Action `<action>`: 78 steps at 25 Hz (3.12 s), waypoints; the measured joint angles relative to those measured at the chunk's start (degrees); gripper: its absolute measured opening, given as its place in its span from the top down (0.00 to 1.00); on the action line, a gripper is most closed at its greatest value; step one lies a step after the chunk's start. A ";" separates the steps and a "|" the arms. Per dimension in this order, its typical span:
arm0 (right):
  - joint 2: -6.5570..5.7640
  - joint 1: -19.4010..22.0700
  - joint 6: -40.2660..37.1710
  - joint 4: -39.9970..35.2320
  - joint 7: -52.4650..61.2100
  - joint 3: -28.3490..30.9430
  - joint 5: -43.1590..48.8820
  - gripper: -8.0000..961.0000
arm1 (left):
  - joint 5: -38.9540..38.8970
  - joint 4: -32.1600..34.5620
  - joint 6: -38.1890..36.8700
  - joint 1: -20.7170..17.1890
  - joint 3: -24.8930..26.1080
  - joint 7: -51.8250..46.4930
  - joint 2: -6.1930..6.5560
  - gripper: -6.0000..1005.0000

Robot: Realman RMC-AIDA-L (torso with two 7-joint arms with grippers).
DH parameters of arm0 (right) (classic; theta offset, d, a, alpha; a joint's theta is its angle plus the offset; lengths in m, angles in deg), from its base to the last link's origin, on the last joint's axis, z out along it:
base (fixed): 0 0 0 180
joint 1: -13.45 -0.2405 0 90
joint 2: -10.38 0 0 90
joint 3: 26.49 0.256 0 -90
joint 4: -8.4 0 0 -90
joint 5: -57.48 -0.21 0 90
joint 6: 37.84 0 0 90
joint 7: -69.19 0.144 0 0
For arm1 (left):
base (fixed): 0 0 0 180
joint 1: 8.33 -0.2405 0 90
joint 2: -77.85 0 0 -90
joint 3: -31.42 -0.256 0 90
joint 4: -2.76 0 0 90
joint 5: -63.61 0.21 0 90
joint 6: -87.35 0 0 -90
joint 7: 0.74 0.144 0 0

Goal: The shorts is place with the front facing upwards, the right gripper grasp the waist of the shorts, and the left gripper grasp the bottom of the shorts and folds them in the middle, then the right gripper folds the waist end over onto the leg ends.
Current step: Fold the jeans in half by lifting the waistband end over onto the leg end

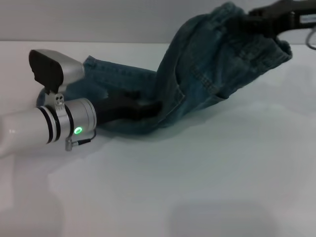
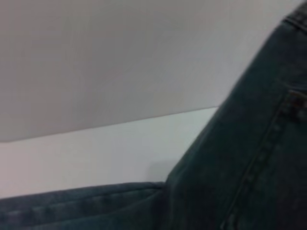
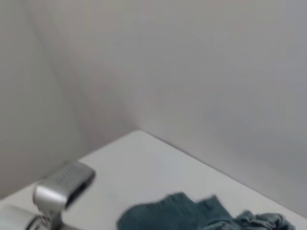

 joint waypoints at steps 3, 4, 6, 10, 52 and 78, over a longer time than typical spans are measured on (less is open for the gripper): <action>0.01 -3.23 1.29 3.30 -0.64 -0.18 0.01 0.92 | 0.00 -1.49 -0.74 0.03 -0.19 0.59 0.01 0.20; 0.14 -4.92 2.62 5.07 -1.13 -0.41 0.10 0.92 | 0.00 -2.03 -0.92 0.09 -0.12 1.02 0.01 0.20; 0.22 -6.41 3.94 6.77 -1.54 -1.18 0.13 0.92 | 0.00 -2.84 -1.40 0.20 0.07 1.90 0.02 0.20; 0.36 -8.47 6.56 9.00 -1.84 -3.64 0.10 0.92 | 0.02 -4.05 -3.10 0.39 0.15 2.54 0.04 0.20; 2.26 -14.01 12.52 18.30 -5.34 -9.19 -0.48 0.95 | 0.86 -9.62 -10.06 -1.78 6.38 4.91 0.65 0.20; 3.22 -17.66 17.10 30.60 -9.54 -24.99 -9.89 0.95 | -5.12 15.65 -8.16 -14.49 11.71 0.05 1.13 0.20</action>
